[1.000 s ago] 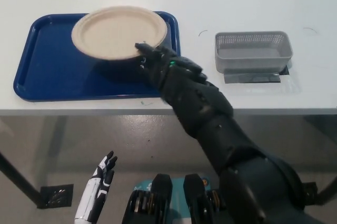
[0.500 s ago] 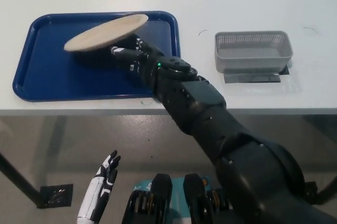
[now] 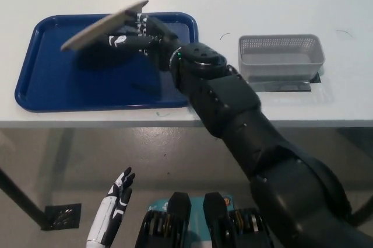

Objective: Use the right hand to pick up a plate from a leveled surface and place it into a tray on the left side

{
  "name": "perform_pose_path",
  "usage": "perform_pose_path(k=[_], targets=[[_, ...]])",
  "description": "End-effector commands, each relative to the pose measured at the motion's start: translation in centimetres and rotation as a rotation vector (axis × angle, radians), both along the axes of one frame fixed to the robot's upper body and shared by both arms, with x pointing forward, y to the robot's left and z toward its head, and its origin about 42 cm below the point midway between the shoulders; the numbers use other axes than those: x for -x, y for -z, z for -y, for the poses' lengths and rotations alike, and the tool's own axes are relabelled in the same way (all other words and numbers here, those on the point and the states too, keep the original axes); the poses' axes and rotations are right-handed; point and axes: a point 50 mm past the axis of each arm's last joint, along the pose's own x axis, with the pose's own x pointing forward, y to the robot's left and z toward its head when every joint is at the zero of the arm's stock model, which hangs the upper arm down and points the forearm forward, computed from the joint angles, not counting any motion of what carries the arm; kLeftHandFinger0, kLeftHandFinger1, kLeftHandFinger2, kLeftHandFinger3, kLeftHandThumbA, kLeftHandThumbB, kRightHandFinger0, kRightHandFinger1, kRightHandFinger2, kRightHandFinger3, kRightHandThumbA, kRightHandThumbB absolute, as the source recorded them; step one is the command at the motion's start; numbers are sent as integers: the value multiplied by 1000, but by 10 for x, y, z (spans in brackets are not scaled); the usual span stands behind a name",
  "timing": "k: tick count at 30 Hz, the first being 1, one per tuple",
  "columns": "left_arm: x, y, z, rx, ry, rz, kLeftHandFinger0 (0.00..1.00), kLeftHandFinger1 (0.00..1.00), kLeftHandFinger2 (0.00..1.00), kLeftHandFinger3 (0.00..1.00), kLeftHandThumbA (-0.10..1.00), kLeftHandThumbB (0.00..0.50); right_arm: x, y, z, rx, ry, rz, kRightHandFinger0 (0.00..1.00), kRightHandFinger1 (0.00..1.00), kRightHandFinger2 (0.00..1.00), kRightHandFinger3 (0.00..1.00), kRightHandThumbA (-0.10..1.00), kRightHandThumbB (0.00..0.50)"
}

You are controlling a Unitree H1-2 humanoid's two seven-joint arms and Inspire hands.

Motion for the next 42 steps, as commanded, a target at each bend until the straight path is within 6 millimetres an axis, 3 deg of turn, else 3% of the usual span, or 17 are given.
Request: perform_pose_path(k=[1,4,5,6,9,10,16,19,22,25,26,27,28,31,35,37,42], targets=[[-8,-13,-2,-24,33,51,1000,1000,1000,1000,1000,184,5,-24,31,127,-152,84,1000,1000,1000,1000,898,448],[-8,-13,-2,-24,34,51,1000,1000,1000,1000,1000,184,7,-24,33,130,-160,95,1000,1000,1000,1000,898,448],[-8,-12,-2,-21,36,53,1000,1000,1000,1000,1000,176,13,-33,52,211,-252,187,1000,1000,1000,1000,950,375],[-9,-13,-3,-25,42,58,1000,1000,1000,1000,1000,189,40,-39,83,389,-446,337,1000,1000,1000,1000,986,304],[-11,-13,-3,-22,37,54,1000,1000,1000,1000,1000,184,74,-51,109,470,-440,496,979,1000,1000,1000,1000,352],[-11,-13,-3,-10,39,53,1000,1000,1000,1000,1000,187,94,-57,124,466,-459,544,1000,1000,1000,1000,996,328],[-10,-13,-3,-27,43,55,1000,1000,1000,1000,1000,167,184,-85,178,368,-470,694,994,1000,1000,1000,951,300],[-9,-11,-4,-20,45,53,1000,1000,1000,1000,1000,160,227,-97,203,275,-380,830,982,1000,1000,1000,1000,234],[-9,-9,-3,-21,42,52,1000,1000,1000,1000,1000,156,258,-107,221,111,-272,904,1000,1000,1000,1000,1000,251],[-9,-8,-2,-21,43,47,1000,1000,1000,1000,1000,154,283,-110,238,-66,-200,1002,1000,1000,1000,1000,1000,209],[-10,-8,-2,-14,43,42,1000,1000,1000,1000,1000,164,288,-109,242,-121,-192,1013,1000,1000,1000,1000,1000,238],[-11,-8,-1,-3,41,42,1000,1000,1000,1000,1000,166,297,-106,248,-154,-174,1046,1000,1000,1000,1000,1000,249],[-11,-8,-1,-11,40,41,1000,1000,1000,1000,1000,173,302,-102,250,-153,-144,1054,1000,1000,1000,1000,1000,313],[-12,-7,1,-5,37,41,1000,1000,1000,1000,1000,158,316,-83,253,-238,-134,1060,1000,1000,1000,1000,1000,297],[-15,-6,3,10,35,49,1000,1000,1000,1000,1000,166,335,-50,259,-293,-63,987,1000,1000,1000,1000,1000,351],[-15,-7,3,13,31,52,1000,1000,1000,1000,1000,171,343,-36,260,-313,-8,943,1000,1000,1000,1000,1000,352],[-16,-8,6,17,25,51,1000,1000,1000,1000,1000,168,348,23,268,-278,179,770,1000,1000,1000,1000,1000,266]])
